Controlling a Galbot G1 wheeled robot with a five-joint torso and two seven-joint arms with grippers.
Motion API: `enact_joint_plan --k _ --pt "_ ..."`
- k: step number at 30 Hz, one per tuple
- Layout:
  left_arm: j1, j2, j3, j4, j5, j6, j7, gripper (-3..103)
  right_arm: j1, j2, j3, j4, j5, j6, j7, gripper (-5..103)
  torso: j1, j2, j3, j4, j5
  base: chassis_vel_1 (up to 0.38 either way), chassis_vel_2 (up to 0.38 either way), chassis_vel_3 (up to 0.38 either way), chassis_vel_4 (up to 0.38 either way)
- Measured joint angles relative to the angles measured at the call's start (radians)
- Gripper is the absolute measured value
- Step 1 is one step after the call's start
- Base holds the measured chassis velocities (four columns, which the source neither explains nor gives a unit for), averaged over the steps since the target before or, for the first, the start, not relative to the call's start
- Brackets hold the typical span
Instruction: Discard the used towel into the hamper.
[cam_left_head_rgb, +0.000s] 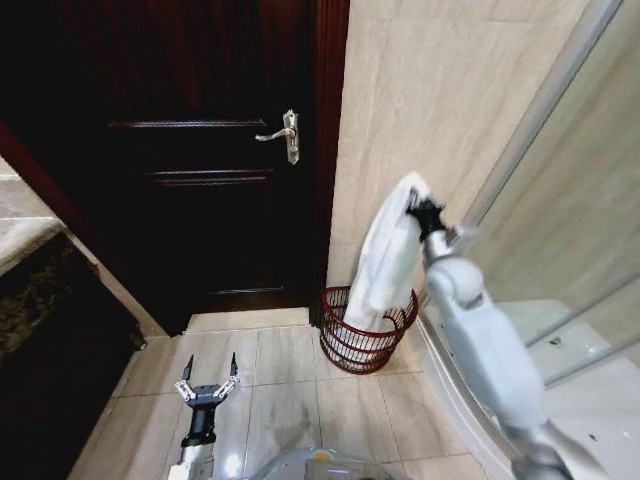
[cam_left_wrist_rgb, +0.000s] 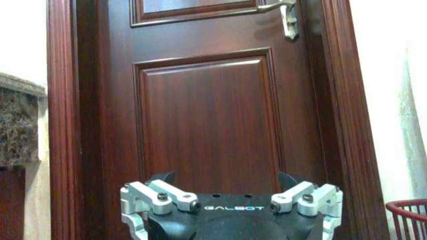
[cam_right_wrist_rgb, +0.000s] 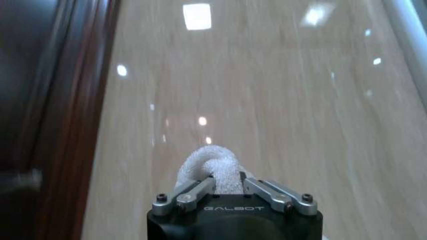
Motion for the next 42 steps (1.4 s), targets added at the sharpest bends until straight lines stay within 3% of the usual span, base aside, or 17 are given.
enact_joint_plan --k 6,8,9,13,16,27,31,32,34,35,38,39,40,42 --pt "0.002 0.0 -0.001 0.004 -0.001 -0.004 -0.001 100 -0.07 0.033 -0.034 -0.025 0.022 0.026 -0.019 4 0.0 0.0 0.0 -0.0003 0.0005 0.0 0.0 0.0 0.0" --pt "0.002 0.0 -0.001 0.002 0.003 -0.004 -0.001 100 -0.152 0.066 -0.056 -0.135 -0.006 0.107 -0.083 4 0.0 0.0 0.0 -0.0003 0.0009 0.0 0.0 0.0 0.0" --pt "0.002 0.0 -0.001 0.002 0.003 -0.004 -0.001 100 -0.152 0.066 -0.056 -0.135 -0.006 0.107 -0.083 4 0.0 0.0 0.0 -0.0003 0.0009 0.0 0.0 0.0 0.0" --pt "0.002 0.0 -0.002 -0.011 0.011 -0.004 -0.001 100 -0.239 0.107 -0.066 -0.315 -0.043 0.242 -0.153 4 0.0 0.0 0.0 -0.0004 0.0008 0.0 0.0 0.0 0.0" --pt "0.003 0.0 -0.002 -0.013 0.017 -0.004 -0.001 100 -0.268 0.118 -0.067 -0.366 -0.038 0.28 -0.158 4 0.0 0.0 0.0 -0.0001 0.0005 0.0 0.0 0.0 0.0" --pt "0.0 0.0 -0.002 -0.014 0.023 0.0 -0.002 100 -0.436 0.102 -0.008 -0.335 -0.021 0.274 -0.099 4 0.0 0.0 0.0 -0.0003 0.0008 0.0 0.0 0.0 0.0" --pt "-0.003 0.0 -0.001 -0.014 0.026 0.003 -0.002 100 -0.483 0.066 0.028 -0.262 0.039 0.137 -0.062 4 0.0 0.0 0.0 -0.0003 0.0013 0.0 0.0 0.0 0.0" --pt "-0.005 0.0 0.0 -0.014 0.026 0.007 -0.001 100 -0.506 0.034 0.067 -0.189 0.116 -0.017 -0.056 4 0.0 0.0 0.0 -0.0005 0.0009 0.0 0.0 0.0 0.0" --pt "-0.009 0.0 0.004 -0.014 0.027 0.011 -0.001 100 -0.515 -0.007 0.105 -0.097 0.231 -0.198 -0.037 4 0.0 0.0 0.0 -0.0006 0.0002 0.0 0.0 0.0 0.0" --pt "-0.009 0.0 0.004 -0.014 0.027 0.011 -0.001 100 -0.515 -0.007 0.105 -0.097 0.231 -0.198 -0.037 4 0.0 0.0 0.0 -0.0006 0.0002 0.0 0.0 0.0 0.0" --pt "-0.011 0.0 0.006 -0.013 0.029 0.013 0.0 100 -0.484 -0.054 0.122 -0.018 0.396 -0.395 0.044 4 0.0 0.0 0.0 -0.0003 0.0002 0.0 0.0 0.0 0.0" --pt "-0.011 0.0 0.006 -0.013 0.029 0.013 0.0 100 -0.484 -0.054 0.122 -0.018 0.396 -0.395 0.044 4 0.0 0.0 0.0 -0.0003 0.0002 0.0 0.0 0.0 0.0" --pt "-0.008 0.0 0.005 -0.015 0.03 0.014 0.0 100 -0.458 -0.079 0.107 -0.002 0.506 -0.489 0.109 4 0.0 0.0 0.0 -0.0002 0.0005 0.0 0.0 0.0 0.0" --pt "0.001 0.0 0.004 -0.025 0.034 0.018 0.0 100 -0.426 -0.123 0.058 -0.003 0.617 -0.551 0.158 4 0.0 0.0 0.0 -0.0002 0.0007 0.0 0.0 0.0 0.0"
